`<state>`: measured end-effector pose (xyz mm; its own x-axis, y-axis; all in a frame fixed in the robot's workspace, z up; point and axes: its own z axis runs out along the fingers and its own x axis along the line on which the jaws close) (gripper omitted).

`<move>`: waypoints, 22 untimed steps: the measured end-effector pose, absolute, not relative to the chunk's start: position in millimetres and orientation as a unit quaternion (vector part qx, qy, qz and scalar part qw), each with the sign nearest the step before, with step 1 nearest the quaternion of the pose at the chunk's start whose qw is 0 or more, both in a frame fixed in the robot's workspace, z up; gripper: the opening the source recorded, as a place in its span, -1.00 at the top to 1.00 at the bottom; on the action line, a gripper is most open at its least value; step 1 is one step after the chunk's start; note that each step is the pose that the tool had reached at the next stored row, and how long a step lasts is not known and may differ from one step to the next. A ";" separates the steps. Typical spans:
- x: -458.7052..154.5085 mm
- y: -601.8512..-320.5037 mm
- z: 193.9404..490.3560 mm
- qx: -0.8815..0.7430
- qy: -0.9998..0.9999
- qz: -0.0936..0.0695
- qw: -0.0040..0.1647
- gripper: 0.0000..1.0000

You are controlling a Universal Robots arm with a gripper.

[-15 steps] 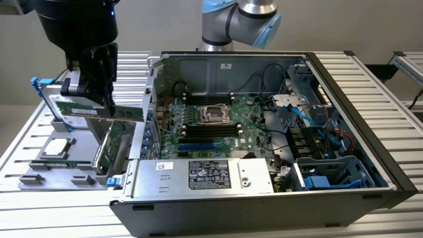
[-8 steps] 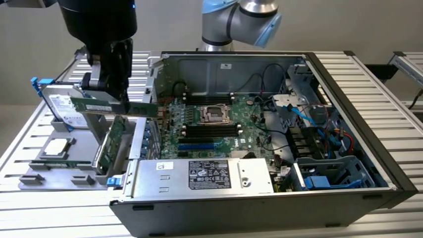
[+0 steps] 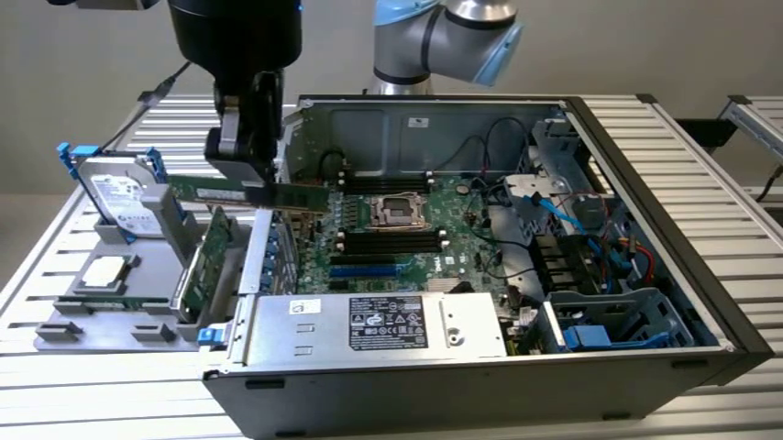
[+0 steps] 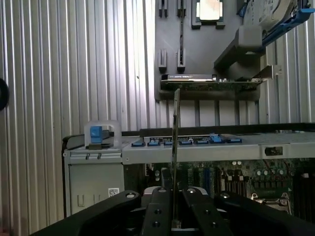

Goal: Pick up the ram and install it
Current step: 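Pick up the ram and move it above insertion slot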

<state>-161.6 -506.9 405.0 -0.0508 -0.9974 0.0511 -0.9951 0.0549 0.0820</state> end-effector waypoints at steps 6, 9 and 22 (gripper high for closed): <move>-144.3 -498.7 404.3 0.687 -0.725 -0.012 0.047 0.71; -139.9 -495.2 403.3 0.688 -0.724 -0.011 0.045 0.71; -124.1 -476.5 396.9 0.689 -0.724 0.005 0.029 0.71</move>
